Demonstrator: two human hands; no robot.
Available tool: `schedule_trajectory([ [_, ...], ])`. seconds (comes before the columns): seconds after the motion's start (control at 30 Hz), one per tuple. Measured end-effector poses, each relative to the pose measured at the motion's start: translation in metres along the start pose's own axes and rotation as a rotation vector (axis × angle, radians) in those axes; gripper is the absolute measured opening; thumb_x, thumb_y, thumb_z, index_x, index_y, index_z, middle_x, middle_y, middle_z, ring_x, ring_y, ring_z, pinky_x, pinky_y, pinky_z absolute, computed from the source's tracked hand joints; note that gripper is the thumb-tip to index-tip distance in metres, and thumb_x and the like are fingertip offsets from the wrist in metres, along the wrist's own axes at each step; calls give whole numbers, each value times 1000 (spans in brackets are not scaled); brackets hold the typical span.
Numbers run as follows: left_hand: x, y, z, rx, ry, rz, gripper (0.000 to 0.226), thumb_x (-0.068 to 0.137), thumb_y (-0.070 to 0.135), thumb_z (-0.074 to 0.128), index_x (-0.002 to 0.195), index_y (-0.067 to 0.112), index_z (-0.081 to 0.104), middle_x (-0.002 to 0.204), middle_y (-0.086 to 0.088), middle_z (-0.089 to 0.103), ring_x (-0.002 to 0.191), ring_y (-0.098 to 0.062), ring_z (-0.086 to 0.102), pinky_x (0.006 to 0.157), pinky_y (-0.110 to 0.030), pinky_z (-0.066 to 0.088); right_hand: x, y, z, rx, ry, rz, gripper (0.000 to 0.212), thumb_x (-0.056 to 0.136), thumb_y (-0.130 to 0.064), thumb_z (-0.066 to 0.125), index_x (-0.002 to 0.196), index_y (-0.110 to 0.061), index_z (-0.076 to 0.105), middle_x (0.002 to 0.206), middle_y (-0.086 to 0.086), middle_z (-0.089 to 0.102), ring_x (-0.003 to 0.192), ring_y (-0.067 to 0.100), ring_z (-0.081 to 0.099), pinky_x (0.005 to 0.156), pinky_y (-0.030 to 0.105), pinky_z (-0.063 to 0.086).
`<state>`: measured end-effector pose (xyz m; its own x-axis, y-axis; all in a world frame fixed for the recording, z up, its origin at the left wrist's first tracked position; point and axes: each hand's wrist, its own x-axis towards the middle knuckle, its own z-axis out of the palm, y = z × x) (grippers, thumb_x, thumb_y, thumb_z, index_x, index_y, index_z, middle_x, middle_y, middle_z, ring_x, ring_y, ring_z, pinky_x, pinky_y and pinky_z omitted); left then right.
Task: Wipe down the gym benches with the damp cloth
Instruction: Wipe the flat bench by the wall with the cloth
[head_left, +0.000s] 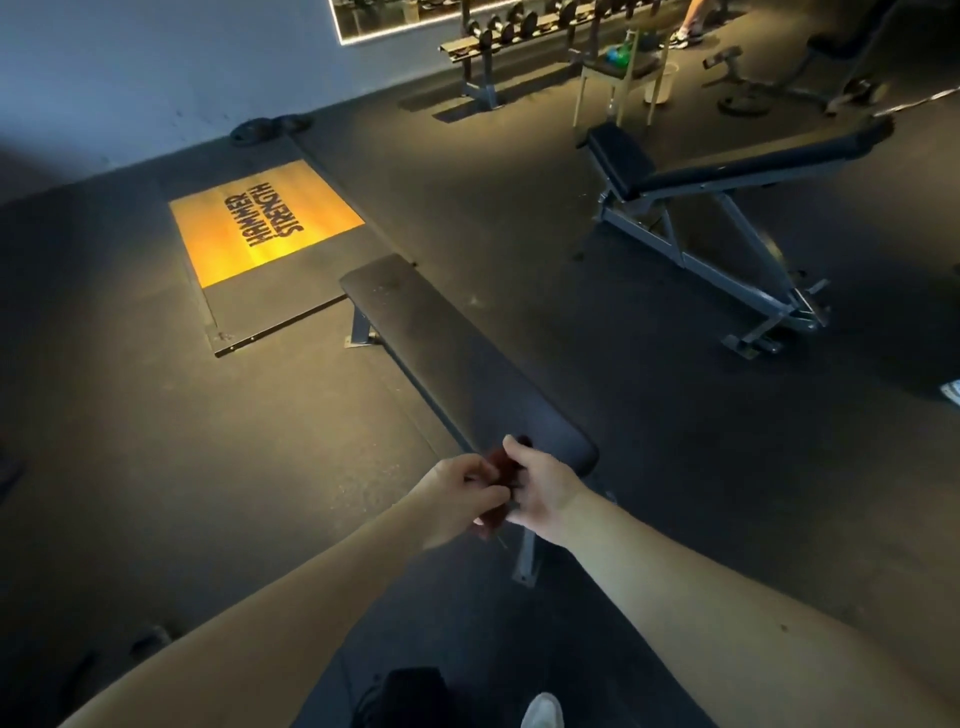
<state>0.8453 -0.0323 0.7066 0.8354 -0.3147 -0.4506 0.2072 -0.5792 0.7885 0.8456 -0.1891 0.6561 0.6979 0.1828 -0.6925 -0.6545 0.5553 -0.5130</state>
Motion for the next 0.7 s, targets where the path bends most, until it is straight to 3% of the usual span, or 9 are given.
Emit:
schedule_trajectory([
  [0.13,56,9,-18,13,21,12,12,93,24,68,98,17,76,88,-4,76,71,-12,71,63,-19,54,46,-39,3,26,48,-23,26,106,-20,56,130,-10,59,126,26,66,112,47,67,95,70,51],
  [0.27,117,9,-37,57,109,17,11,96,25,66,97,17,74,85,1,74,73,-12,70,64,-20,55,84,-77,9,-29,119,-55,26,108,-15,50,129,-5,61,123,24,70,111,42,69,100,61,53],
  [0.5,216,36,-44,73,234,-24,8,91,30,69,95,23,68,91,5,71,84,-13,68,78,-32,58,128,-167,0,-290,106,-58,27,106,-12,48,128,-10,65,122,18,72,112,37,70,101,58,53],
  [0.6,261,57,-36,34,270,-74,12,90,32,72,94,23,64,90,2,71,82,-13,69,73,-30,58,146,-218,-17,-439,66,-83,38,101,4,42,128,-11,65,124,17,70,116,36,67,102,55,54],
  [0.7,308,81,-18,-18,354,-120,24,86,32,76,99,20,61,94,0,69,87,-17,67,78,-34,57,169,-273,-40,-592,18,-109,57,87,17,35,122,-18,64,127,17,66,119,35,63,104,54,52],
])
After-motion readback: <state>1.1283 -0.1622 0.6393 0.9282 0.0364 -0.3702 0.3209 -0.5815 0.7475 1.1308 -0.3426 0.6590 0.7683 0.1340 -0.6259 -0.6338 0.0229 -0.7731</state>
